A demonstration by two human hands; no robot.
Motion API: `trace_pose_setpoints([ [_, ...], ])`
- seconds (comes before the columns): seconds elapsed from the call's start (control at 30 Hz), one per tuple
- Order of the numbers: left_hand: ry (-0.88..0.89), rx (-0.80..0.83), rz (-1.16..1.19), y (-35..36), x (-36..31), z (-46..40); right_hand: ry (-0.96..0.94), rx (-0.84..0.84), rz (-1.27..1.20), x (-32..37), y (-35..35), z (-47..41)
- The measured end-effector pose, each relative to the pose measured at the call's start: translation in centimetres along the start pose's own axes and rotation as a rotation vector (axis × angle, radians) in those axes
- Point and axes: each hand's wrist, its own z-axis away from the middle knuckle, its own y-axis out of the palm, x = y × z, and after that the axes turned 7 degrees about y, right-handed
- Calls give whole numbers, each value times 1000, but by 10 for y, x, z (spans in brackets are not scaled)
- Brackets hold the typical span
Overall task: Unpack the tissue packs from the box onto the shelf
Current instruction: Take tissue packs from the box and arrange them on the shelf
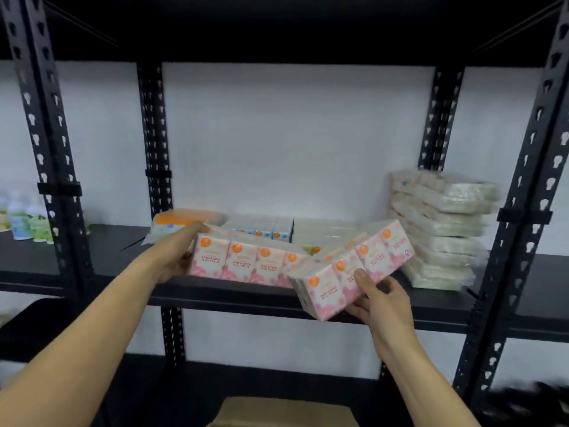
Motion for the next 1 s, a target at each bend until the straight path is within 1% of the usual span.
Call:
trace_pose_setpoints([
  [0.17,-43,5,33,8,19,-33,46,-66,-33,-17,8,-34],
  [0.37,-83,-24,63,14,36,-61,70,-86,-8,-28,19,-65],
  [0.47,-108,-94,41,11,44,-76,75,-126,-7,-34,20,-75],
  [0.53,-85,-160,0,9,50,-86,106,-124,61,-35,18,-80],
  [0.6,-31,-241,-150,11,58,-98,180,-105,201,-30,16,-78],
  [0.7,109,-347,-461,21,66,-101,266,-72,519,-21,11,-72],
  [0.8,217,-397,-587,28,69,-104,325,-43,745,-9,8,-66],
  [0.87,306,-410,-667,28,70,-105,324,-39,855,-2,7,-65],
  [0.9,390,-410,-736,30,70,-103,288,-41,893,1,8,-66],
  [0.93,492,-397,-805,34,69,-100,213,-55,941,3,8,-66],
  [0.97,609,-375,-870,39,68,-96,99,-82,1009,4,9,-68],
  [1.0,708,-318,-926,45,67,-92,-39,-131,1085,4,11,-69],
])
